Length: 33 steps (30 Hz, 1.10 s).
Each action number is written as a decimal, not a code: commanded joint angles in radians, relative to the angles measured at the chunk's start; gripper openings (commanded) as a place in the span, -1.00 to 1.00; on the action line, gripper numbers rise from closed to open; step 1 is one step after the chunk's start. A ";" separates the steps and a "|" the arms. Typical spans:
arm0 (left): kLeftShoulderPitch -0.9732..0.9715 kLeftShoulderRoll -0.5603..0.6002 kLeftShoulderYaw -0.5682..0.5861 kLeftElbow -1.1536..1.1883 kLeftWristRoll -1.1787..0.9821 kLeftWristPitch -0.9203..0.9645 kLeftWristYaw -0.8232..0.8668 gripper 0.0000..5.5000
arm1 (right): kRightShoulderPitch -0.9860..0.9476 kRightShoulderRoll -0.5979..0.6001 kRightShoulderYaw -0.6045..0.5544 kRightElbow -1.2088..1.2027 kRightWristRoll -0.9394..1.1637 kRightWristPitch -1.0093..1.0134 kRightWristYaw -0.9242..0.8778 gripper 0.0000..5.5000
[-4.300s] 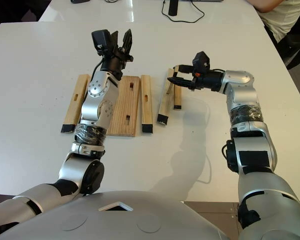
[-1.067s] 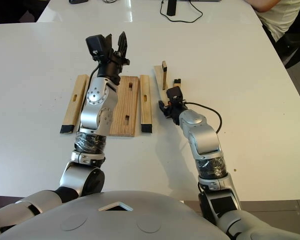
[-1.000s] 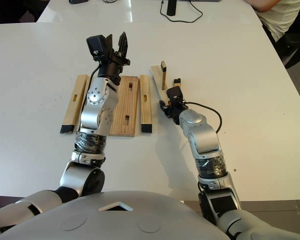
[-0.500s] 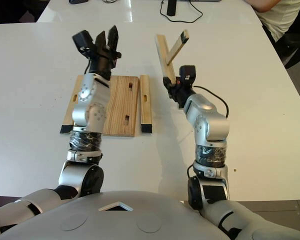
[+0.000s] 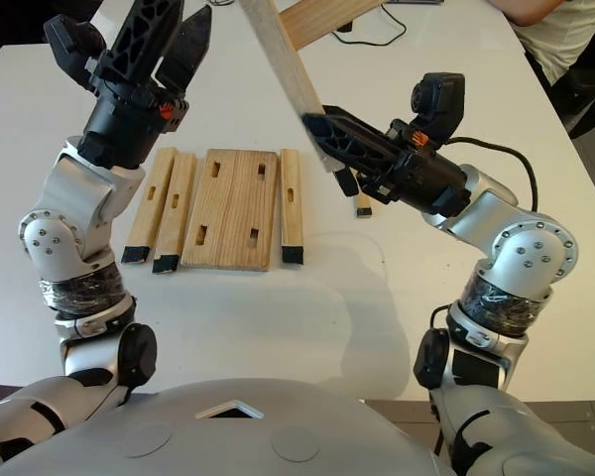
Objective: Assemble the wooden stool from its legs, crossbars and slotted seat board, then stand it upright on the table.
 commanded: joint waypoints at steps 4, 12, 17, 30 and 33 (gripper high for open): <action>0.000 0.161 -0.054 -0.038 -0.100 0.114 -0.081 0.38 | 0.001 -0.104 0.065 0.007 0.072 -0.017 -0.003 -0.26; -0.009 0.273 -0.083 -0.037 -0.140 0.153 -0.141 0.38 | 0.065 -0.219 0.115 -0.032 0.004 -0.047 0.108 -0.26; -0.008 0.328 -0.111 -0.027 -0.070 0.182 -0.219 0.38 | 0.101 -0.295 0.171 -0.053 -0.108 -0.106 0.243 -0.26; 0.043 0.356 -0.152 -0.067 0.040 0.185 -0.329 0.29 | 0.099 -0.333 0.273 -0.066 -0.208 -0.181 0.349 -0.26; 0.053 0.354 -0.148 -0.079 0.051 0.173 -0.336 0.11 | 0.101 -0.338 0.281 -0.064 -0.215 -0.183 0.352 -0.26</action>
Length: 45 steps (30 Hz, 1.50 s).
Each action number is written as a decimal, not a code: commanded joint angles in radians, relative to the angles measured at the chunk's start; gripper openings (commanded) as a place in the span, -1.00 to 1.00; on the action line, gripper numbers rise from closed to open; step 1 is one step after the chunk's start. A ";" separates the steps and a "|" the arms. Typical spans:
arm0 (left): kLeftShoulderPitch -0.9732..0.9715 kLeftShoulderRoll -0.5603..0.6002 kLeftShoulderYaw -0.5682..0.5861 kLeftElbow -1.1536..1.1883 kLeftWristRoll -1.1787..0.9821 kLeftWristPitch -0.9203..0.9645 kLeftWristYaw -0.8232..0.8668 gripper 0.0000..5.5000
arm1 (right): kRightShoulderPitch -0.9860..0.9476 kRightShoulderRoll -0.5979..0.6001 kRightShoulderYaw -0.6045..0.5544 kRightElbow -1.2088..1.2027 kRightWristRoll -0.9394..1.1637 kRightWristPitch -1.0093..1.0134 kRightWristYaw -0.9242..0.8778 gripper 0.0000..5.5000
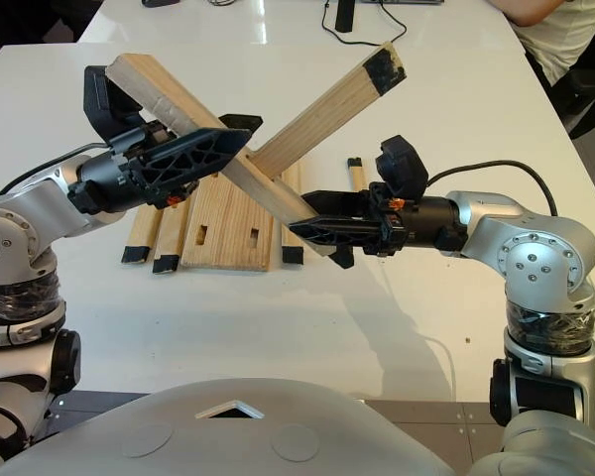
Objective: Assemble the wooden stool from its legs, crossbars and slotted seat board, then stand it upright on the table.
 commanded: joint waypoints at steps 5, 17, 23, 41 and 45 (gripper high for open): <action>0.024 0.007 0.006 -0.035 0.032 -0.022 -0.028 -0.18 | 0.003 -0.038 0.007 0.011 -0.033 -0.017 0.020 -0.26; 0.019 -0.023 0.053 0.008 0.161 -0.110 -0.070 -0.25 | -0.005 0.004 -0.005 0.074 -0.104 -0.112 -0.022 -0.08; 0.005 0.062 0.083 0.069 0.409 -0.237 -0.242 -0.25 | 0.003 0.022 0.029 0.118 -0.235 -0.212 -0.056 0.09; 0.226 0.400 0.113 0.209 0.887 -0.458 -0.698 -0.26 | 0.042 0.139 0.088 0.208 -0.507 -0.467 -0.107 0.09; 0.257 0.390 0.092 0.185 0.901 -0.461 -0.719 -0.26 | 0.039 0.148 0.094 0.217 -0.519 -0.478 -0.106 0.09</action>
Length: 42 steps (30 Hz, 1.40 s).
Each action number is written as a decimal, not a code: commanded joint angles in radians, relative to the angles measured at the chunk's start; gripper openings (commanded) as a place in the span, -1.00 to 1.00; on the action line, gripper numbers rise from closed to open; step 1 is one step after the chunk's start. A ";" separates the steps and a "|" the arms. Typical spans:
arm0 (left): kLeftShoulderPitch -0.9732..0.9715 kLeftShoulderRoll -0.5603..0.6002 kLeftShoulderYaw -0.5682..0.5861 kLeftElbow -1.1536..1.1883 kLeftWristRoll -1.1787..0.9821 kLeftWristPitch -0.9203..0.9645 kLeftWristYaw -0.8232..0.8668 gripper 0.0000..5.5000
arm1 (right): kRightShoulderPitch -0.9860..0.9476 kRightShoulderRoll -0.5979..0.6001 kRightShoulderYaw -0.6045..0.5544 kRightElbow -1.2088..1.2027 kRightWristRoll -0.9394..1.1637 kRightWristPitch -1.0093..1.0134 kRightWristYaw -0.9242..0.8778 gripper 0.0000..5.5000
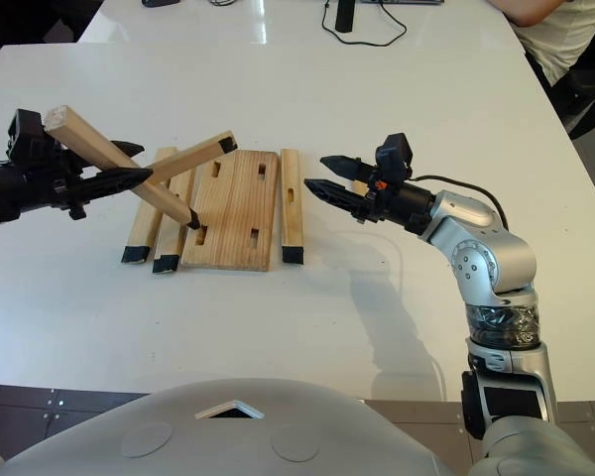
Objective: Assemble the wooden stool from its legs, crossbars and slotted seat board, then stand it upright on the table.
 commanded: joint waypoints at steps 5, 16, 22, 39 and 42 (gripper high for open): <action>0.088 -0.011 -0.048 -0.046 0.031 0.002 -0.032 -0.26 | -0.012 0.002 0.002 0.007 -0.031 -0.017 0.009 0.09; 0.090 -0.051 -0.063 -0.115 0.018 -0.022 0.022 -0.26 | -0.027 -0.011 -0.009 0.037 -0.055 -0.021 0.040 0.09; 0.020 -0.027 -0.043 -0.160 -0.041 0.009 -0.011 -0.26 | -0.024 -0.005 -0.017 0.041 -0.058 -0.020 0.035 0.09; -0.092 -0.048 -0.160 -0.016 0.065 -0.084 -0.118 -0.26 | -0.055 0.007 -0.012 0.079 -0.052 -0.005 0.040 0.09; -0.150 -0.041 -0.210 0.038 0.108 -0.115 -0.171 -0.26 | -0.041 0.017 -0.007 0.069 -0.049 0.001 0.034 0.09</action>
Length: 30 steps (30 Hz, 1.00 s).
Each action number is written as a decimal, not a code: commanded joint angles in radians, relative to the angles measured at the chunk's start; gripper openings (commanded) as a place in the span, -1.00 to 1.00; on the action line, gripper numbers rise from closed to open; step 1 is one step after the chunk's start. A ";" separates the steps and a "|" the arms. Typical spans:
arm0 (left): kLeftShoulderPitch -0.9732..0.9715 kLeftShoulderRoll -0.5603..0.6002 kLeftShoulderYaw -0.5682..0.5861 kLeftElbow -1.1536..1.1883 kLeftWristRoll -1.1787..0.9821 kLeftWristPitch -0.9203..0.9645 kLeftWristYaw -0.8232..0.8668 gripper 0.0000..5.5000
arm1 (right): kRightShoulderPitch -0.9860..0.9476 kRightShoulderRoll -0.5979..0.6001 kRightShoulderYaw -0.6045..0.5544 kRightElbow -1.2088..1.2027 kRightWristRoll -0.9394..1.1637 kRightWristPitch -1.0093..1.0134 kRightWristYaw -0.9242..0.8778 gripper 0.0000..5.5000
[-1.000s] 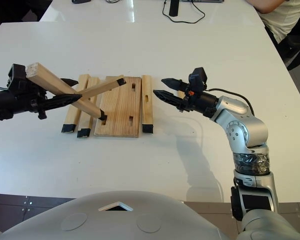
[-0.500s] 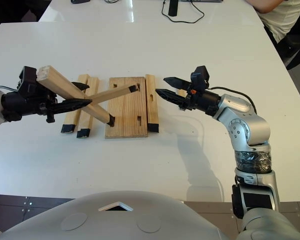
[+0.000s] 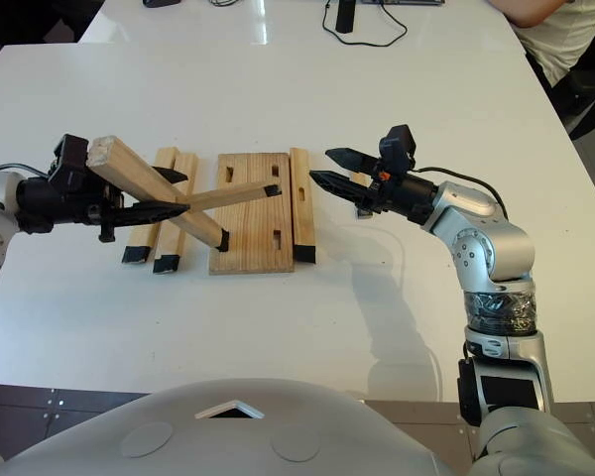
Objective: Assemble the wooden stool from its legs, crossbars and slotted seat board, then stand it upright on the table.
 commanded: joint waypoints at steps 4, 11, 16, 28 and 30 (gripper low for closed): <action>-0.086 0.004 -0.139 0.153 0.157 -0.087 -0.126 -0.26 | 0.025 0.016 0.007 -0.024 0.001 0.011 -0.014 0.09; 0.024 0.002 -0.215 0.158 0.247 -0.219 -0.130 -0.26 | 0.039 0.044 0.014 -0.031 -0.002 0.007 -0.038 0.09; 0.071 -0.004 -0.260 0.194 0.296 -0.286 -0.107 -0.26 | 0.050 0.066 0.026 -0.047 -0.004 0.011 -0.061 0.09; -0.004 0.026 -0.176 0.182 0.349 -0.337 0.057 0.02 | 0.014 0.083 -0.024 0.002 -0.034 -0.047 -0.114 0.09; 0.011 0.031 -0.137 0.156 0.378 -0.352 0.087 0.12 | 0.020 0.086 -0.037 0.002 -0.037 -0.057 -0.125 0.09</action>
